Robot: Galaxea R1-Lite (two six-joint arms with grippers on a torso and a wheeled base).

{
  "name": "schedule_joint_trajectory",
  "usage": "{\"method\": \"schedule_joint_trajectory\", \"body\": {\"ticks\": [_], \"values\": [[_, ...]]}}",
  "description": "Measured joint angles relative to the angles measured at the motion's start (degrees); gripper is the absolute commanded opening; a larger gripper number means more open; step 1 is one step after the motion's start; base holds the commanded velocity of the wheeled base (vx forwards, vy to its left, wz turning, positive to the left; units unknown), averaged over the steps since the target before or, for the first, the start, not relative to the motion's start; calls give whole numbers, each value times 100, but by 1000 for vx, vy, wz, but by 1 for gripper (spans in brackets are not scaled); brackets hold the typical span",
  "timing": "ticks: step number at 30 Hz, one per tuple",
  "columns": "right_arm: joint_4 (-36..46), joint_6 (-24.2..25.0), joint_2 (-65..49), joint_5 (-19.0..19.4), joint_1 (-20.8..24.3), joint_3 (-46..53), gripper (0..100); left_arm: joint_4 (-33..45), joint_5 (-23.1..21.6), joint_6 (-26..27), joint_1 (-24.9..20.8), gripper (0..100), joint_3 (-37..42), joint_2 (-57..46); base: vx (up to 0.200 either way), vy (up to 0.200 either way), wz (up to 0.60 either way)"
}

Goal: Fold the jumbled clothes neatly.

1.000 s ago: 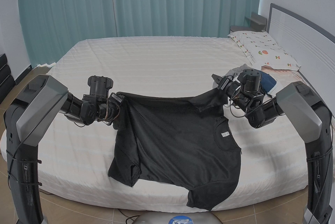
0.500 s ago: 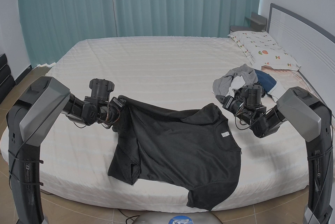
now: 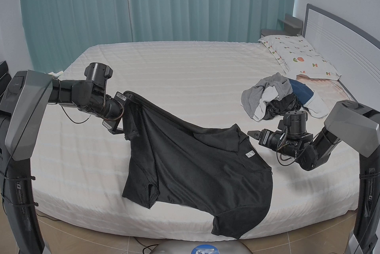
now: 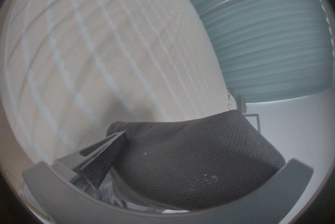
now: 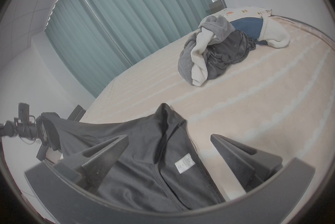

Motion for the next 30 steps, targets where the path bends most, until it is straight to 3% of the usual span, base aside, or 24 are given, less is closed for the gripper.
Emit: {"method": "schedule_joint_trajectory", "body": {"ticks": [4, 10, 20, 24, 30], "values": [[-246, -23, -69, 71, 20, 489, 100, 1042, -251, 340, 91, 100, -681, 211, 0, 0, 0], [-638, -44, -48, 150, 80, 1103, 100, 2137, -317, 1542, 111, 100, -1075, 575, 0, 0, 0], [-769, -44, 155, 176, 286, 1415, 100, 2181, -55, 2433, 151, 100, -557, 759, 0, 0, 0], [-772, -17, 207, 176, 312, 1447, 100, 2105, -380, 2554, 221, 100, -306, 612, 0, 0, 0], [-777, 10, 269, 176, 317, 1459, 100, 2222, -798, 3280, 336, 100, 29, 316, 0, 0, 0]]}}
